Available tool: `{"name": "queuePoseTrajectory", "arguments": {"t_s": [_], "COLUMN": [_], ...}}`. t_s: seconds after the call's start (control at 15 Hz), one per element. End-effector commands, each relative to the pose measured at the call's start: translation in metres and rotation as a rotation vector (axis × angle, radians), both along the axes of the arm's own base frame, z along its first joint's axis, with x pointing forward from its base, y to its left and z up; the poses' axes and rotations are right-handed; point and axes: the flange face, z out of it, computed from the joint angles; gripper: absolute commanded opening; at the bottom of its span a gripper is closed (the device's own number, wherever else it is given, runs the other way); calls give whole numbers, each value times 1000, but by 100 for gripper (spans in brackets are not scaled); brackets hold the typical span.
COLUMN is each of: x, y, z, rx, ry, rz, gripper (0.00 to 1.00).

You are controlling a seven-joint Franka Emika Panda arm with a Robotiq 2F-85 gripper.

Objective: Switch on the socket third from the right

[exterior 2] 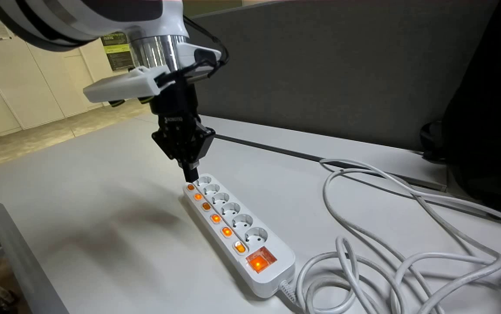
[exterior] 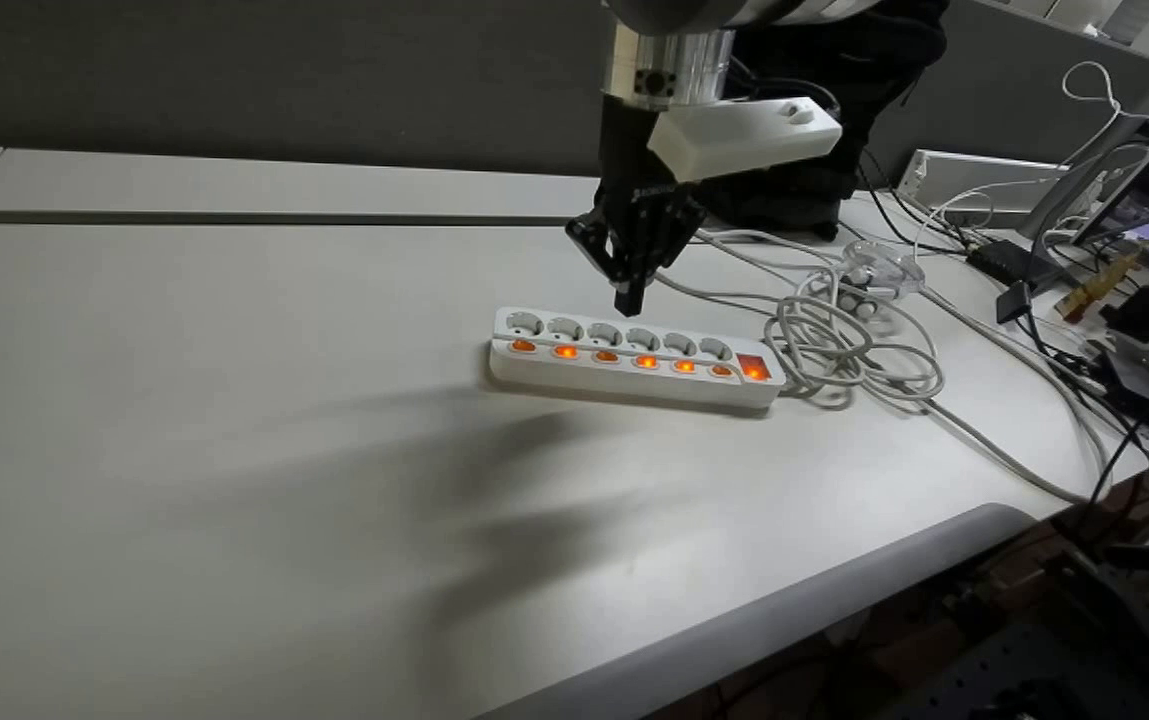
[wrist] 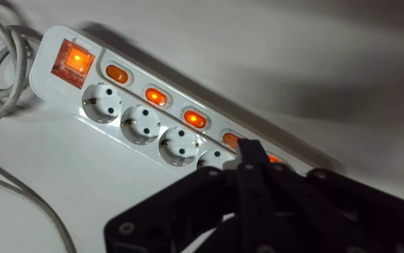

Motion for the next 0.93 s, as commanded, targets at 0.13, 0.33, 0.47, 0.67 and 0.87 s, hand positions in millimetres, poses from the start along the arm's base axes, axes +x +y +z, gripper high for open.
{"name": "queuePoseTrajectory", "arguments": {"t_s": [0.13, 0.33, 0.47, 0.67, 0.87], "x": [-7, -12, -14, -15, -16], "y": [-6, -10, -11, -11, -8], "z": [-16, -26, -32, -39, -46], "rx": [1, 3, 4, 14, 16], "ry": [-34, -40, -46, -65, -79], "rz": [-42, -57, -65, -102, -124], "gripper": [0, 0, 0, 0, 0]}}
